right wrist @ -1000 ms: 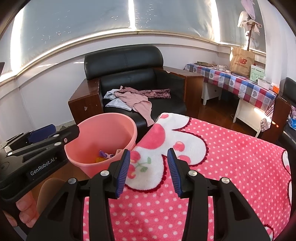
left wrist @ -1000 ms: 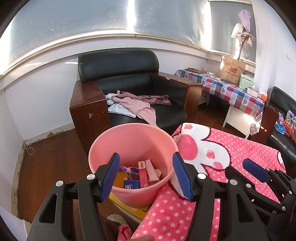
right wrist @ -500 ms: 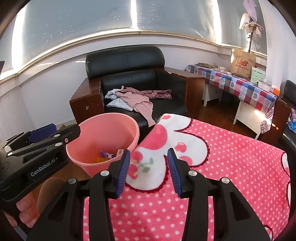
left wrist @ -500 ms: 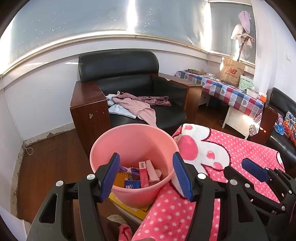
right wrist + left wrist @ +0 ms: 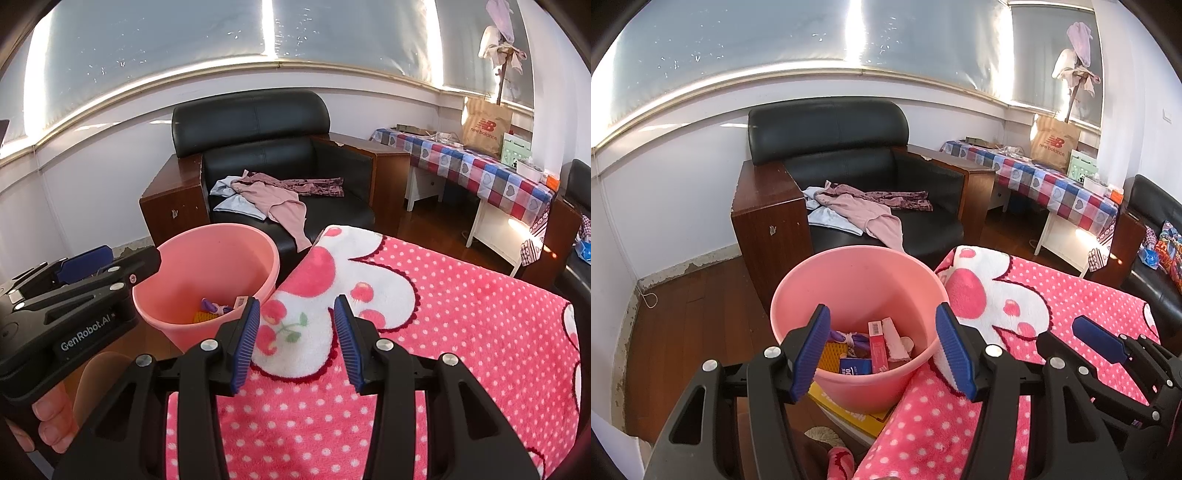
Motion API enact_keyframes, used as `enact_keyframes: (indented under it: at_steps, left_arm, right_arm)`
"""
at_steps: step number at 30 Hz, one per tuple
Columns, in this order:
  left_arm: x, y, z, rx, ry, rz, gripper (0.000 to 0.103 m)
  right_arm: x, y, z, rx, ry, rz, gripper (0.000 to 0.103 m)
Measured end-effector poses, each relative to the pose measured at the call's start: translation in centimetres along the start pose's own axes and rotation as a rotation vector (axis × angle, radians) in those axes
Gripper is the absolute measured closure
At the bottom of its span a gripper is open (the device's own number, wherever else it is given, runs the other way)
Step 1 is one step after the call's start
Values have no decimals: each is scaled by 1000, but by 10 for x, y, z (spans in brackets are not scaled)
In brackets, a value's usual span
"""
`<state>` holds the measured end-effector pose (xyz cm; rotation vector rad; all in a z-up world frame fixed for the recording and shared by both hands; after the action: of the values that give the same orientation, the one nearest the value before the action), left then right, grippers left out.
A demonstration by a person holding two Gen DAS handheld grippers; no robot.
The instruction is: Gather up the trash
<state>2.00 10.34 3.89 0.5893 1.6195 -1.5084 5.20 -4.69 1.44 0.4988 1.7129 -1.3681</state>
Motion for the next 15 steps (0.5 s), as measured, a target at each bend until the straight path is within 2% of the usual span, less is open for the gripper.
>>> enact_keyframes:
  at_steps: [15]
  left_arm:
    - [1,-5,0,0,2,-3,44]
  right_arm:
    - [1,0,0,-2,-2,-6,61]
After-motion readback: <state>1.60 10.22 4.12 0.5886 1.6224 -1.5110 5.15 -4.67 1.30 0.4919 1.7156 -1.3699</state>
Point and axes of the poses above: each gripper's, at about its wrist camera, not at the fingertips, and y roughly the way its jaws point, z to its right, x to its underside, the point moved 2 cm from there along y, roughly the way its jaws point, and after that the axes turned 4 degrees about x, right-handed, at the moved point
